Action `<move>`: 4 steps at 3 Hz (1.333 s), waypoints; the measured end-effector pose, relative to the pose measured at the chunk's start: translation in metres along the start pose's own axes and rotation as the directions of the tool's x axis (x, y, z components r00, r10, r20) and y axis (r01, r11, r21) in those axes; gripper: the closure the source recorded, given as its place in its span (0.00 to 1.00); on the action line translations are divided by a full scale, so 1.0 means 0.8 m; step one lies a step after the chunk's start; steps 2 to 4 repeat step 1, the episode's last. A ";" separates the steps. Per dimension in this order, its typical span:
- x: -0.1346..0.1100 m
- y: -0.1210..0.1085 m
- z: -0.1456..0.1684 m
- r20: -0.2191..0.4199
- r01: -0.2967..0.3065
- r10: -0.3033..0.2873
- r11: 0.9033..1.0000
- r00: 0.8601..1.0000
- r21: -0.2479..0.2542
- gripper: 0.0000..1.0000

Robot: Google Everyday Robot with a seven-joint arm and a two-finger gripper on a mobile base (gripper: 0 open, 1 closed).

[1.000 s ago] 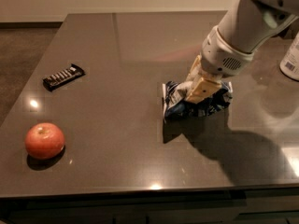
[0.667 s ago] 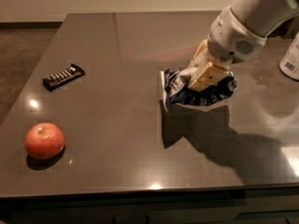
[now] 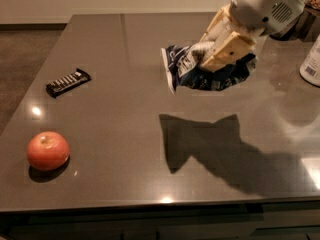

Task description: Pick blue chip bag

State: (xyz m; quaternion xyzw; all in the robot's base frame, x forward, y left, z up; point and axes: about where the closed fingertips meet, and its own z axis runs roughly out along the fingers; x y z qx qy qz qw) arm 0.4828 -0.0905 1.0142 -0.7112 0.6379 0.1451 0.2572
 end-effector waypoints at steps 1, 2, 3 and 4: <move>-0.006 -0.004 -0.004 0.009 0.007 -0.007 1.000 1.000 0.016 1.00; -0.006 -0.004 -0.004 0.009 0.007 -0.007 1.000 1.000 0.016 1.00; -0.006 -0.004 -0.004 0.009 0.007 -0.007 1.000 1.000 0.016 1.00; -0.006 -0.004 -0.004 0.009 0.007 -0.007 1.000 1.000 0.016 1.00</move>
Offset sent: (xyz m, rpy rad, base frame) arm 0.0000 0.0000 0.0000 0.0000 0.0000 0.0000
